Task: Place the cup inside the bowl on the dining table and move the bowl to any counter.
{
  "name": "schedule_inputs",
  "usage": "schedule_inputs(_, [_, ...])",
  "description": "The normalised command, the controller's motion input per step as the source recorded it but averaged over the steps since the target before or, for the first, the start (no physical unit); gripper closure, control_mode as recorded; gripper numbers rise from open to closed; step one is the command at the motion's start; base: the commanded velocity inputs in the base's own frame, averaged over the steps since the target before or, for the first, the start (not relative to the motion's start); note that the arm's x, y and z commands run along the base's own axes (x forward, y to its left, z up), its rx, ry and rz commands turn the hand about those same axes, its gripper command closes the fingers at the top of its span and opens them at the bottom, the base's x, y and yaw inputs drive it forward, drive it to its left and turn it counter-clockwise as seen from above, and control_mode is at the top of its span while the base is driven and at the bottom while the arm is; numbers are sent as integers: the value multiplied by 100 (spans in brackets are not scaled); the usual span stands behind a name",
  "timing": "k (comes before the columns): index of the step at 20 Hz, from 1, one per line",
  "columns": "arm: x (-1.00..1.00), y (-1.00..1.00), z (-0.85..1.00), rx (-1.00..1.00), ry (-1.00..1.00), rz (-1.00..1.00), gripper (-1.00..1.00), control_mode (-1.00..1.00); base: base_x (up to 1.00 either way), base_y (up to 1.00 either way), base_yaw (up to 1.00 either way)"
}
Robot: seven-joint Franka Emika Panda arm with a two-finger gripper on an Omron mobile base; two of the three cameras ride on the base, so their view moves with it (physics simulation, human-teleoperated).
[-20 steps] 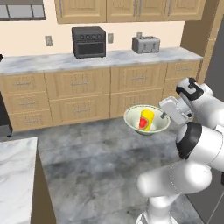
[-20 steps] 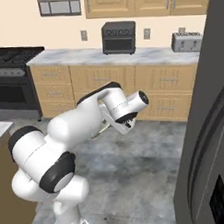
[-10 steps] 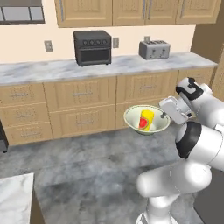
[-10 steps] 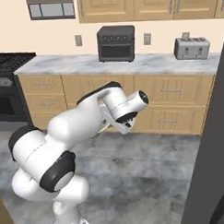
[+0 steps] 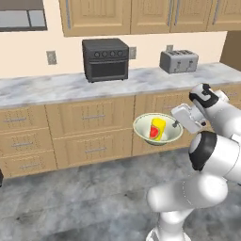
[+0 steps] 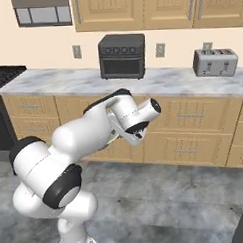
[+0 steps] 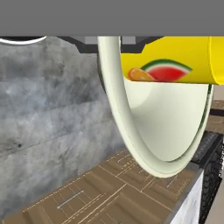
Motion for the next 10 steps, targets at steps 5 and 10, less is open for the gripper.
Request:
schedule_inputs(5, [0, 0, 0, 0, 0, 0, 100, 100, 75, -13, 0])
schedule_inputs(10, [0, 0, 0, 0, 0, 0, 100, 100, 47, -3, 0])
